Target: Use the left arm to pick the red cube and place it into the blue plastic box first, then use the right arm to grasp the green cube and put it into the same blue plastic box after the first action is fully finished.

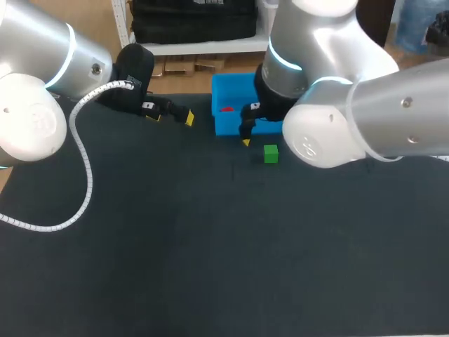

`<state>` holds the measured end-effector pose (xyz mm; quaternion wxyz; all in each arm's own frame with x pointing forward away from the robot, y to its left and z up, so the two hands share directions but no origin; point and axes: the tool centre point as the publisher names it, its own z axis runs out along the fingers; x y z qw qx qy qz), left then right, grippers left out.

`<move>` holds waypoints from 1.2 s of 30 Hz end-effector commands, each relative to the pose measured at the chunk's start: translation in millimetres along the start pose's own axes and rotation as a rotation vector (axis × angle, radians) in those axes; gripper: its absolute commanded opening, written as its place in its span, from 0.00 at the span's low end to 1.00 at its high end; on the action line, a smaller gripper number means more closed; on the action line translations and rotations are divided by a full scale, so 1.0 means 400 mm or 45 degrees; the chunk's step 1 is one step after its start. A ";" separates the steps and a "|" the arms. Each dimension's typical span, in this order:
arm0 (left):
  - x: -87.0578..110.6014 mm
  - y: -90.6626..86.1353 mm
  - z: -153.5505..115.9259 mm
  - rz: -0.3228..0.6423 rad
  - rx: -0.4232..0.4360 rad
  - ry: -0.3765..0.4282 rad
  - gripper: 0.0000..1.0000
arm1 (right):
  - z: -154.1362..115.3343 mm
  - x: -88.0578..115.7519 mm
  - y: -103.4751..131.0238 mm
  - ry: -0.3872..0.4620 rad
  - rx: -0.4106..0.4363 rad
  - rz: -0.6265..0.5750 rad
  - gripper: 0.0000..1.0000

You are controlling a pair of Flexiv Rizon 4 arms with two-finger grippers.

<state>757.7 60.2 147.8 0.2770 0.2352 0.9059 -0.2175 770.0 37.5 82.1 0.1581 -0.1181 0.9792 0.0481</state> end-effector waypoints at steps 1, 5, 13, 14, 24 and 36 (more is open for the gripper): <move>0.002 0.000 0.000 0.000 0.001 -0.004 1.00 | 0.022 -0.014 0.012 0.027 0.016 0.003 1.00; 0.002 0.000 0.000 0.000 0.001 -0.004 1.00 | 0.037 -0.012 0.012 0.041 0.028 0.011 1.00; 0.002 0.000 0.000 0.000 0.001 -0.004 1.00 | 0.061 -0.013 0.004 0.064 0.053 0.081 1.00; 0.002 0.000 0.000 0.000 0.001 -0.004 1.00 | 0.065 -0.014 0.003 0.064 0.054 0.086 1.00; 0.002 0.000 0.000 0.000 0.001 -0.004 1.00 | 0.089 -0.019 0.004 0.072 0.068 0.150 1.00; 0.002 0.000 0.000 0.000 0.001 -0.004 1.00 | 0.115 -0.016 -0.001 0.084 0.069 0.159 1.00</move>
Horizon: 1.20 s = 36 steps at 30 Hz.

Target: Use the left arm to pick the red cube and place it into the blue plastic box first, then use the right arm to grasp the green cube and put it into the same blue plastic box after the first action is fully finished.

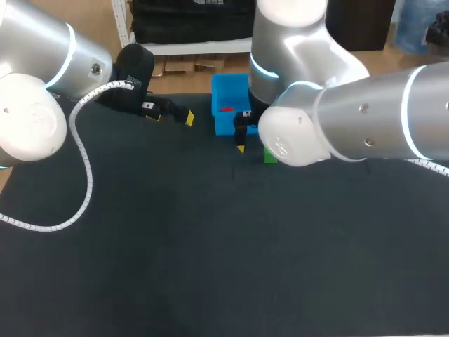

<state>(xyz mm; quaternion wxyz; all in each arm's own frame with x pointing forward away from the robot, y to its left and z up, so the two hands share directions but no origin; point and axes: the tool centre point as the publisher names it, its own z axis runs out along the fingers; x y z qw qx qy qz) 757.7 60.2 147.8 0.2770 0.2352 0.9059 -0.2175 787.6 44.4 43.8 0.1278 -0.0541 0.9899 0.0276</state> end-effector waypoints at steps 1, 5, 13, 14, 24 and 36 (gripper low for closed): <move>0.002 0.000 0.000 0.000 0.001 -0.004 1.00 | 0.012 -0.003 -0.002 0.007 0.001 0.003 1.00; 0.002 0.000 0.000 0.000 0.001 -0.004 1.00 | 0.021 -0.002 -0.008 0.013 -0.001 0.007 1.00; 0.002 0.000 0.000 0.000 0.001 -0.004 1.00 | 0.042 -0.005 -0.023 0.022 -0.010 0.016 1.00; 0.002 0.000 0.000 0.000 0.001 -0.004 1.00 | 0.044 -0.006 -0.026 0.024 -0.010 0.016 1.00; 0.002 0.000 0.000 0.000 0.001 -0.004 1.00 | 0.074 -0.016 -0.043 0.036 -0.011 0.008 1.00; 0.002 0.000 0.000 0.000 0.001 -0.004 1.00 | 0.095 -0.023 -0.040 0.041 -0.010 -0.008 1.00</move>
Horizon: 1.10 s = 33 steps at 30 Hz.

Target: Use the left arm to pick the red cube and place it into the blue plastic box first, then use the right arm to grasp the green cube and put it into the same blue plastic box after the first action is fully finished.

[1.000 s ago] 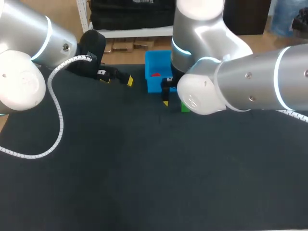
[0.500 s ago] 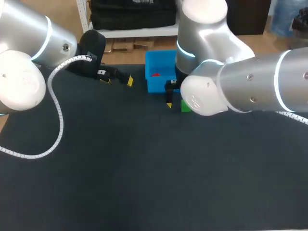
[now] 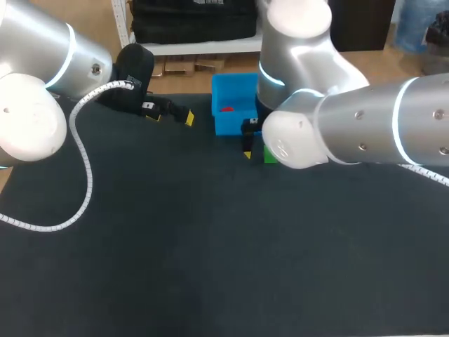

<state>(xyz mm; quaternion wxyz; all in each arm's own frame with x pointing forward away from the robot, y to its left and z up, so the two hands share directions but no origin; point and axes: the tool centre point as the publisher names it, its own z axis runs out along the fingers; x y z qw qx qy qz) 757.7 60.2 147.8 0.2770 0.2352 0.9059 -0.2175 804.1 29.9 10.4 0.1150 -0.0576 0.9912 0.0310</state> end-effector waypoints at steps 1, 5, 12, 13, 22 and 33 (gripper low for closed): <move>0.002 0.001 0.000 0.000 0.001 -0.004 1.00 | 0.008 -0.008 0.005 0.008 0.001 -0.002 1.00; 0.002 0.001 0.000 0.000 0.001 -0.004 1.00 | 0.013 -0.008 0.005 0.009 0.003 -0.004 1.00; 0.002 0.001 0.000 0.000 0.001 -0.004 1.00 | 0.021 0.001 -0.001 0.014 0.012 0.004 1.00; 0.002 0.001 0.000 0.000 0.001 -0.004 1.00 | 0.022 0.001 -0.003 0.015 0.014 0.005 1.00; 0.002 0.001 0.000 0.000 0.001 -0.004 1.00 | 0.024 0.003 -0.008 0.016 0.015 0.018 1.00; 0.002 0.001 0.000 0.000 0.001 -0.004 1.00 | 0.028 0.001 -0.004 0.008 0.005 0.020 0.36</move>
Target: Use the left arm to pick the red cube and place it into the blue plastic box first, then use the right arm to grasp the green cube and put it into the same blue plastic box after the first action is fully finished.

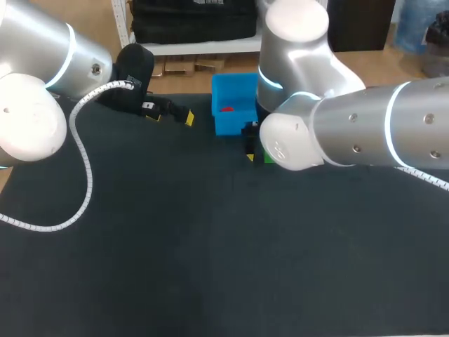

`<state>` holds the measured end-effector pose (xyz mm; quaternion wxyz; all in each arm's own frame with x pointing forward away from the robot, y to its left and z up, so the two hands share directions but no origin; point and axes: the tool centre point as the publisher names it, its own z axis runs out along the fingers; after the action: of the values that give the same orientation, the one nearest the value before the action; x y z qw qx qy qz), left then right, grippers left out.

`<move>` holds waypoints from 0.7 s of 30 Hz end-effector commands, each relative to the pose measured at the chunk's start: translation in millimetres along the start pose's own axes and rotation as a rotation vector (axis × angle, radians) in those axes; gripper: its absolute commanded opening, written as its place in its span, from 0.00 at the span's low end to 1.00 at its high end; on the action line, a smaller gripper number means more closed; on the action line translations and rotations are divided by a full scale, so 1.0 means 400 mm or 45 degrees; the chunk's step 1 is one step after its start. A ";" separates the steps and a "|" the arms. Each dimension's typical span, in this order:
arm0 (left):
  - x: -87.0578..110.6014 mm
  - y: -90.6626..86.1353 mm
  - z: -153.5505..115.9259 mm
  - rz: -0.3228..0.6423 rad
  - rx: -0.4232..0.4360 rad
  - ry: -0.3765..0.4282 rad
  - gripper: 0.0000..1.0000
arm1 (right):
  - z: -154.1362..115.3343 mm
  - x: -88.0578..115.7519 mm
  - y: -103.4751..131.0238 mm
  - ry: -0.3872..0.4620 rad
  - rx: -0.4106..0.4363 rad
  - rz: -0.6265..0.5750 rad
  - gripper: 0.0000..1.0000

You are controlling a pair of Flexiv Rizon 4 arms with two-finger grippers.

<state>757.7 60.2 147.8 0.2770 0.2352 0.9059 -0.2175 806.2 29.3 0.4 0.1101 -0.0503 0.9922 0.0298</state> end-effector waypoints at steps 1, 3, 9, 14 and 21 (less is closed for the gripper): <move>0.002 0.000 0.000 0.000 0.001 -0.004 1.00 | 0.003 0.000 0.000 -0.005 0.000 0.002 0.35; 0.002 0.000 0.000 0.000 0.001 -0.004 1.00 | 0.003 0.000 0.000 -0.006 0.001 0.003 0.33; 0.002 0.000 0.000 0.000 0.001 -0.004 1.00 | 0.005 -0.002 0.001 -0.008 0.003 0.002 0.00; 0.002 0.000 0.000 0.000 0.001 -0.004 1.00 | 0.005 -0.003 0.001 -0.014 0.004 0.001 0.00; 0.002 0.000 0.000 0.000 0.001 -0.004 1.00 | -0.004 -0.005 -0.001 -0.028 0.003 -0.004 0.00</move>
<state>757.7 60.2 147.8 0.2770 0.2352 0.9059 -0.2175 810.3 30.4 0.5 0.1178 -0.0525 0.9912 0.0291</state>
